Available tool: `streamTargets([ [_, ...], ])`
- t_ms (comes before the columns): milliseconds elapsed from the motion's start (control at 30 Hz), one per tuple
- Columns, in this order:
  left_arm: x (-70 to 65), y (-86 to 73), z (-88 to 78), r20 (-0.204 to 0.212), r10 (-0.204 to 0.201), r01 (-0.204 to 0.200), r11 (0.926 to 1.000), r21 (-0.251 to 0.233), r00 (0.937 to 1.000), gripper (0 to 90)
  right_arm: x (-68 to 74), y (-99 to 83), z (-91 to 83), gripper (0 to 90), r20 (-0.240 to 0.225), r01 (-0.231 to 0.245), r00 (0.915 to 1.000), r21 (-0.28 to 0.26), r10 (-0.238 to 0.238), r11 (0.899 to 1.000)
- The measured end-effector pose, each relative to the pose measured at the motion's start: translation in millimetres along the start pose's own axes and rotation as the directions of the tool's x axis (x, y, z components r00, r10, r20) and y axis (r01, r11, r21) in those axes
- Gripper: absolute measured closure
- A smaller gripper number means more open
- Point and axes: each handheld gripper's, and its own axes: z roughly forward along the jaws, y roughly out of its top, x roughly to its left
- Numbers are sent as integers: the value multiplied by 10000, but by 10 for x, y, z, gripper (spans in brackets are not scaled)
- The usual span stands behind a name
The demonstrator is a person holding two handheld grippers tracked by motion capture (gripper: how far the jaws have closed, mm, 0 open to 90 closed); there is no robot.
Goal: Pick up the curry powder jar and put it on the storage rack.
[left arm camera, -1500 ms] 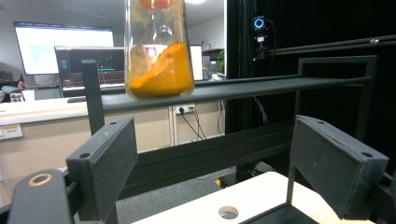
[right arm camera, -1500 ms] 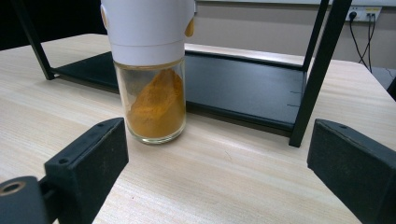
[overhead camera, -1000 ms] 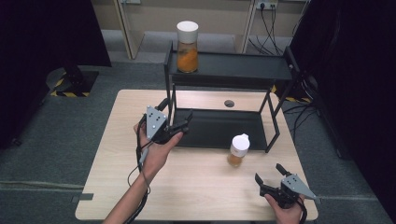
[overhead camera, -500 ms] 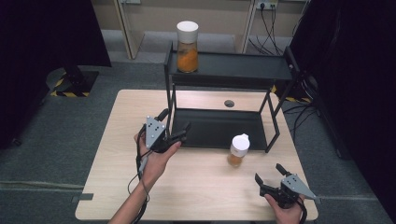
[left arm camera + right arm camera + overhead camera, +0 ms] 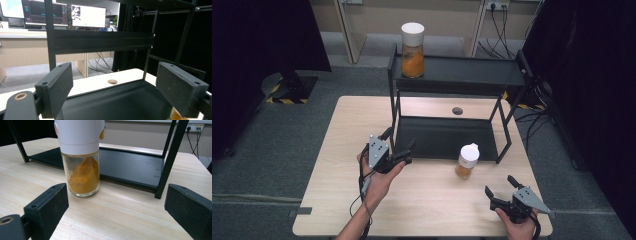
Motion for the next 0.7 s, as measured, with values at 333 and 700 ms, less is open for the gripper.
streamTargets([
  [333,-6,-217,-118,105,-132,132,9999,66,9999,137,2,1,0,56,0,5,10000,5,-5,10000],
  [700,15,-566,-260,162,-570,562,9972,501,9982,136,3,-2,-1,56,-12,22,10000,-12,-22,10000],
])
